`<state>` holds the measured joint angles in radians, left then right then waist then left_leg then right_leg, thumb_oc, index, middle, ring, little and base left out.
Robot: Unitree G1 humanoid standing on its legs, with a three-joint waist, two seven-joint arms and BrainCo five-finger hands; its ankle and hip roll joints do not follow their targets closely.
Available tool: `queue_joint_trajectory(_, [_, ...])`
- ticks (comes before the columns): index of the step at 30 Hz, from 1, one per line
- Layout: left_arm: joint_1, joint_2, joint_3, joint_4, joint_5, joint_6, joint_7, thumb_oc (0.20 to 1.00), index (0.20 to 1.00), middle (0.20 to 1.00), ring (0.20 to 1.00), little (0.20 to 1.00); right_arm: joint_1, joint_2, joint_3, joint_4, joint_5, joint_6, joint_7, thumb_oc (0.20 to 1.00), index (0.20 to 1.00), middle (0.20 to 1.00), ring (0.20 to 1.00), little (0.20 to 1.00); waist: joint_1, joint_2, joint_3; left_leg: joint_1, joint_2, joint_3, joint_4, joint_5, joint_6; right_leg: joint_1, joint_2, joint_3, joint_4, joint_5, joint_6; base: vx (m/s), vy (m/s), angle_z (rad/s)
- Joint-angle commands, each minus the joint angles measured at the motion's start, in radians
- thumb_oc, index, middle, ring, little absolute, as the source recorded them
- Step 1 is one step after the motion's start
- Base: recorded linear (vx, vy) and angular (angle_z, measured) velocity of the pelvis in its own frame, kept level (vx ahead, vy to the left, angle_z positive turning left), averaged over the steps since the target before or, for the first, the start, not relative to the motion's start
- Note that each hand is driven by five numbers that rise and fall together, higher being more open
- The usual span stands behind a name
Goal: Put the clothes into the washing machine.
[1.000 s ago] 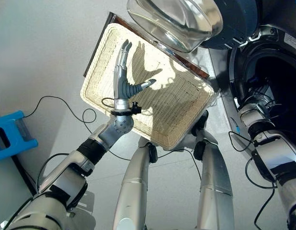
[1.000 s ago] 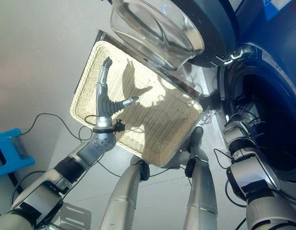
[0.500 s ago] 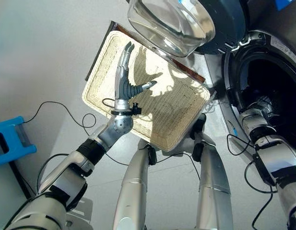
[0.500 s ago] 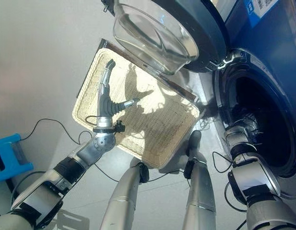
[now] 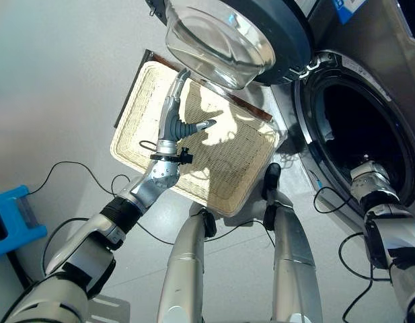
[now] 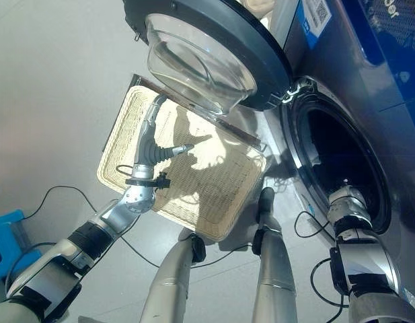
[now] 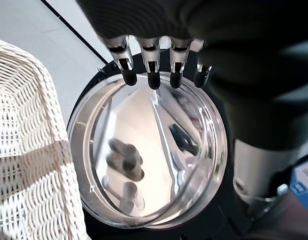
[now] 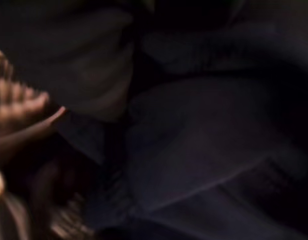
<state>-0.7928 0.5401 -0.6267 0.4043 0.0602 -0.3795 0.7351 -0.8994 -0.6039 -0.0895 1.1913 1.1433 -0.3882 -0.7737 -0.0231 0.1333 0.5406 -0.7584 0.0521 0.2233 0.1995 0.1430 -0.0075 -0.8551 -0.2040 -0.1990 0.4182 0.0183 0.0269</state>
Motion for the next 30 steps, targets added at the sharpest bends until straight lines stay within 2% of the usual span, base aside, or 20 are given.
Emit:
queue_joint_trajectory(1, [0.014, -0.011, 0.007, -0.051, -0.009, -0.018, 0.007, 1.000, 1.000, 1.000, 1.000, 1.000, 0.011, -0.046, -0.025, -0.054, 0.144, -0.242, 0.000, 0.200, 0.200, 0.200, 0.200, 0.200, -0.012, 0.034, -0.021, 0.040, -0.034, 0.062, 0.114, -0.187, -0.054, 0.030, 0.000, -0.031, 0.026, -0.013, 0.111, 0.00, 0.000, 0.00])
queue_joint_trajectory(4, [0.014, -0.016, 0.003, -0.051, -0.002, -0.018, 0.012, 1.000, 1.000, 1.000, 1.000, 1.000, -0.007, -0.021, -0.057, -0.119, 0.271, -0.406, 0.112, 0.200, 0.200, 0.200, 0.200, 0.200, -0.011, 0.039, -0.021, 0.046, -0.038, 0.059, 0.116, -0.188, -0.055, 0.036, -0.001, -0.030, 0.029, -0.017, 0.108, 0.00, 0.000, 0.00])
queue_joint_trajectory(5, [0.009, -0.015, 0.007, -0.050, -0.002, -0.017, 0.012, 1.000, 1.000, 1.000, 1.000, 1.000, -0.014, -0.010, -0.069, -0.141, 0.341, -0.462, 0.189, 0.200, 0.200, 0.200, 0.200, 0.200, -0.011, 0.040, -0.021, 0.042, -0.040, 0.059, 0.113, -0.182, -0.054, 0.032, 0.001, -0.030, 0.028, -0.013, 0.105, 0.00, 0.000, 0.00])
queue_joint_trajectory(8, [0.003, -0.012, 0.011, -0.036, -0.020, -0.026, 0.007, 1.000, 1.000, 1.000, 1.000, 1.000, -0.020, 0.010, -0.086, -0.178, 0.440, -0.550, 0.322, 0.200, 0.200, 0.200, 0.200, 0.200, -0.014, 0.045, -0.021, 0.048, -0.042, 0.060, 0.114, -0.183, -0.056, 0.037, -0.002, -0.027, 0.029, -0.015, 0.104, 0.00, 0.000, 0.00])
queue_joint_trajectory(11, [-0.004, -0.009, 0.011, -0.029, -0.029, -0.027, 0.000, 1.000, 1.000, 1.000, 1.000, 1.000, -0.026, 0.024, -0.097, -0.200, 0.528, -0.587, 0.436, 0.200, 0.200, 0.200, 0.200, 0.200, -0.015, 0.048, -0.021, 0.055, -0.045, 0.059, 0.108, -0.180, -0.058, 0.045, 0.000, -0.026, 0.028, -0.017, 0.103, 0.00, 0.014, -0.04])
queue_joint_trajectory(14, [-0.008, -0.009, 0.011, -0.023, -0.031, -0.031, -0.002, 1.000, 1.000, 1.000, 1.000, 1.000, -0.025, 0.033, -0.100, -0.212, 0.579, -0.583, 0.519, 0.200, 0.200, 0.200, 0.200, 0.200, -0.015, 0.047, -0.021, 0.052, -0.044, 0.060, 0.107, -0.176, -0.058, 0.042, 0.000, -0.026, 0.025, -0.013, 0.102, 0.00, 0.000, 0.00])
queue_joint_trajectory(15, [-0.004, -0.012, 0.012, -0.020, -0.031, -0.032, -0.009, 1.000, 1.000, 1.000, 1.000, 1.000, -0.016, 0.041, -0.096, -0.212, 0.599, -0.568, 0.570, 0.316, 0.316, 0.316, 0.316, 0.316, -0.015, 0.045, -0.021, 0.064, -0.044, 0.060, 0.110, -0.186, -0.060, 0.053, -0.002, -0.027, 0.031, -0.024, 0.105, 0.00, 0.000, 0.00])
queue_joint_trajectory(16, [-0.007, -0.011, 0.013, -0.019, -0.030, -0.032, -0.010, 1.000, 1.000, 1.000, 1.000, 1.000, -0.019, 0.041, -0.094, -0.212, 0.599, -0.564, 0.574, 0.492, 0.492, 0.492, 0.492, 0.492, -0.015, 0.045, -0.021, 0.059, -0.044, 0.062, 0.108, -0.180, -0.058, 0.049, -0.002, -0.029, 0.028, -0.017, 0.102, 0.00, 0.000, 0.00])
queue_joint_trajectory(17, [-0.010, -0.010, 0.012, -0.016, -0.031, -0.035, -0.009, 1.000, 1.000, 1.000, 1.000, 1.000, -0.022, 0.042, -0.084, -0.203, 0.561, -0.540, 0.553, 1.000, 1.000, 1.000, 1.000, 1.000, -0.015, 0.044, -0.021, 0.057, -0.044, 0.063, 0.108, -0.177, -0.058, 0.047, -0.002, -0.030, 0.025, -0.012, 0.101, 0.00, 0.000, 0.00])
queue_joint_trajectory(19, [-0.010, -0.009, 0.013, -0.013, -0.031, -0.039, -0.011, 1.000, 1.000, 1.000, 1.000, 1.000, -0.022, 0.041, -0.078, -0.199, 0.530, -0.522, 0.527, 1.000, 1.000, 1.000, 1.000, 1.000, -0.016, 0.042, -0.021, 0.061, -0.043, 0.063, 0.110, -0.180, -0.059, 0.052, -0.003, -0.031, 0.027, -0.016, 0.101, 0.00, 0.000, 0.00])
queue_joint_trajectory(21, [-0.009, -0.005, 0.011, -0.016, -0.032, -0.040, -0.007, 1.000, 1.000, 1.000, 1.000, 1.000, -0.015, 0.036, -0.064, -0.175, 0.389, -0.490, 0.426, 1.000, 1.000, 1.000, 1.000, 1.000, -0.015, 0.041, -0.021, 0.068, -0.041, 0.062, 0.113, -0.186, -0.062, 0.060, -0.004, -0.033, 0.029, -0.023, 0.103, 0.00, 0.000, 0.00])
queue_joint_trajectory(22, [-0.012, -0.004, 0.013, -0.016, -0.032, -0.040, -0.006, 1.000, 1.000, 1.000, 1.000, 1.000, -0.020, 0.036, -0.065, -0.179, 0.373, -0.489, 0.410, 1.000, 1.000, 1.000, 1.000, 1.000, -0.015, 0.041, -0.021, 0.062, -0.041, 0.063, 0.111, -0.179, -0.060, 0.054, -0.004, -0.034, 0.025, -0.016, 0.100, 0.00, 0.000, 0.00])
queue_joint_trajectory(24, [-0.017, -0.006, 0.013, -0.002, -0.029, -0.044, 0.003, 1.000, 1.000, 1.000, 1.000, 1.000, -0.028, 0.020, -0.036, -0.128, 0.063, -0.406, 0.160, 1.000, 1.000, 1.000, 1.000, 1.000, -0.013, 0.039, -0.021, 0.063, -0.038, 0.063, 0.113, -0.180, -0.059, 0.056, -0.002, -0.037, 0.029, -0.018, 0.099, 0.00, 0.000, 0.00])
queue_joint_trajectory(25, [-0.020, -0.010, 0.013, 0.006, -0.027, -0.048, 0.006, 1.000, 1.000, 1.000, 1.000, 1.000, -0.036, 0.015, -0.025, -0.114, 0.001, -0.384, 0.097, 1.000, 1.000, 1.000, 1.000, 1.000, -0.011, 0.040, -0.021, 0.062, -0.037, 0.064, 0.113, -0.180, -0.057, 0.056, -0.002, -0.038, 0.029, -0.019, 0.098, 0.00, 0.000, 0.00])
queue_joint_trajectory(30, [-0.016, -0.014, 0.002, 0.019, -0.028, -0.064, 0.003, 1.000, 1.000, 1.000, 1.000, 1.000, -0.062, -0.032, 0.021, -0.021, -0.254, -0.253, -0.092, 1.000, 1.000, 1.000, 1.000, 1.000, -0.002, 0.045, -0.021, 0.074, -0.037, 0.061, 0.120, -0.190, -0.057, 0.070, -0.006, -0.044, 0.036, -0.032, 0.100, 0.00, 0.000, 0.00])
